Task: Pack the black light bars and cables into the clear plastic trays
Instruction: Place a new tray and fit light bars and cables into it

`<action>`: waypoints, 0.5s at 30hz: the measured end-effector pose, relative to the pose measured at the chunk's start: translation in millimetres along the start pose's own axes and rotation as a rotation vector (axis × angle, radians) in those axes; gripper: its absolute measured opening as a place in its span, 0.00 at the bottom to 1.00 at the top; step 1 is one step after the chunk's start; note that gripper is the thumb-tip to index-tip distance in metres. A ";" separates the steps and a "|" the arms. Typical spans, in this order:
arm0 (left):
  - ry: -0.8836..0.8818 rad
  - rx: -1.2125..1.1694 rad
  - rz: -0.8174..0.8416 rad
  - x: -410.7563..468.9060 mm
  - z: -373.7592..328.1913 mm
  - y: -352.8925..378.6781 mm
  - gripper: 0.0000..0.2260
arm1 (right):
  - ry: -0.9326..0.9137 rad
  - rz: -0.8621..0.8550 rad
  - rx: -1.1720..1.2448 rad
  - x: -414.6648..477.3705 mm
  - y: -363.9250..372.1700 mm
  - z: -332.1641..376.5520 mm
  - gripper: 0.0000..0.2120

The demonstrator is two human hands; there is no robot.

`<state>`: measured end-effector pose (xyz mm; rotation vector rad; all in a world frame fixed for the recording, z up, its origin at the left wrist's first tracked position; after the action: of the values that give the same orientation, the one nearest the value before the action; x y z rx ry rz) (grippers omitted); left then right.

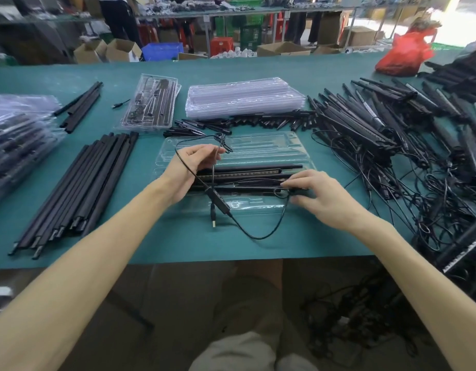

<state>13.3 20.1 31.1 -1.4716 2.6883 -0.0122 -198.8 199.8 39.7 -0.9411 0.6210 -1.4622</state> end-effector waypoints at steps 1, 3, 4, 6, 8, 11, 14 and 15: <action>-0.004 -0.017 -0.007 0.7 0.8 -0.3 0.11 | -0.004 0.039 -0.005 0.0 -1.1 4.3 0.19; -0.006 -0.003 -0.025 1.5 1.2 -0.2 0.11 | -0.014 0.115 0.006 0.5 -4.4 18.1 0.23; -0.007 0.008 -0.031 1.5 1.3 0.3 0.11 | -0.021 0.125 0.028 0.0 -7.5 27.1 0.25; -0.008 0.007 -0.041 1.8 1.8 0.8 0.11 | -0.055 0.085 0.122 -0.8 -14.1 49.0 0.27; -0.007 -0.001 -0.047 2.2 2.8 0.8 0.11 | -0.115 0.034 0.218 -0.7 -15.2 75.2 0.26; -0.001 -0.008 -0.052 2.5 3.3 0.5 0.10 | -0.159 -0.013 0.161 7.7 3.8 104.7 0.18; 0.000 -0.029 -0.058 2.9 3.0 1.5 0.10 | -0.128 0.094 0.025 21.8 42.2 116.3 0.12; 0.000 -0.033 -0.059 3.3 3.5 1.6 0.10 | -0.099 0.119 0.004 26.0 53.0 115.9 0.12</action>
<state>10.4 18.3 27.3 -1.5593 2.6567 0.0297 -71.4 185.1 61.6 -0.9516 0.5916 -1.3033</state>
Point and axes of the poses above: each hand's wrist, its own x-axis towards the middle knuckle, its own y-axis out of the palm, z = x × y, the point moved 6 cm from there along x, towards the middle knuckle, and after that the axes turned 11 degrees about -y, right-handed, at the moved point
